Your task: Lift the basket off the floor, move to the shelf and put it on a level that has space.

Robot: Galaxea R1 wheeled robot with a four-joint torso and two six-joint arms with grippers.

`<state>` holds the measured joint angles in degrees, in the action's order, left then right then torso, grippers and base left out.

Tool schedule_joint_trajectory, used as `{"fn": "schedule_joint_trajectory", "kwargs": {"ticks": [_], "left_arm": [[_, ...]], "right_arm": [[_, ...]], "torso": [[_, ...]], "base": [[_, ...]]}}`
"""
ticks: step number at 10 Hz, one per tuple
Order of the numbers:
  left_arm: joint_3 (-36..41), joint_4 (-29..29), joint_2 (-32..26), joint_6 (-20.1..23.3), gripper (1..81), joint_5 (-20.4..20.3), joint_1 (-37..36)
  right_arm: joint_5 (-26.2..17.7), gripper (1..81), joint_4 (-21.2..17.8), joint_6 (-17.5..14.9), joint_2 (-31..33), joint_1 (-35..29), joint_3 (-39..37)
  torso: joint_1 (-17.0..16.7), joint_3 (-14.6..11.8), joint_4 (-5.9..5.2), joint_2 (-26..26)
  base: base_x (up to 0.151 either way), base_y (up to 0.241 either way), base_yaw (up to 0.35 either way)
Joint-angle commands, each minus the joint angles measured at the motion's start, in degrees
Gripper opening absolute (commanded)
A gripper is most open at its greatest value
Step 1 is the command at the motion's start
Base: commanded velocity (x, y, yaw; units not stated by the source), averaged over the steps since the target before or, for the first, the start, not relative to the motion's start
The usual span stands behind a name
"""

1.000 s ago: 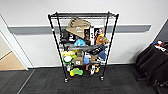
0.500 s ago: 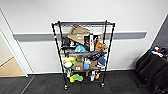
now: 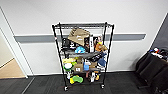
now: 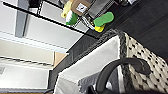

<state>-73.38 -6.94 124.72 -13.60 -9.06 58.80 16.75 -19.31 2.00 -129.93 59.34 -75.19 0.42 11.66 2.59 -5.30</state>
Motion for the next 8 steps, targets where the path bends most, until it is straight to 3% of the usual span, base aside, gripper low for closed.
{"fn": "schedule_joint_trajectory", "kwargs": {"ticks": [1, 8], "left_arm": [[4.2, 1.2, -1.4, -0.1, 1.0, -0.2, -5.6], [5.6, 1.5, -2.3, -0.2, 1.0, -0.4, -5.6]], "right_arm": [[-1.3, 1.0, 1.6, -0.1, 1.7, -5.2, 4.1], [-1.3, 1.0, 2.2, -0.1, 1.9, -5.2, 4.5]], "torso": [[0.0, 0.0, 0.0, 0.0], [-0.1, 0.0, 0.0, -0.1]], "base": [[0.0, 0.0, 0.0], [0.099, 0.0, 0.0]]}}
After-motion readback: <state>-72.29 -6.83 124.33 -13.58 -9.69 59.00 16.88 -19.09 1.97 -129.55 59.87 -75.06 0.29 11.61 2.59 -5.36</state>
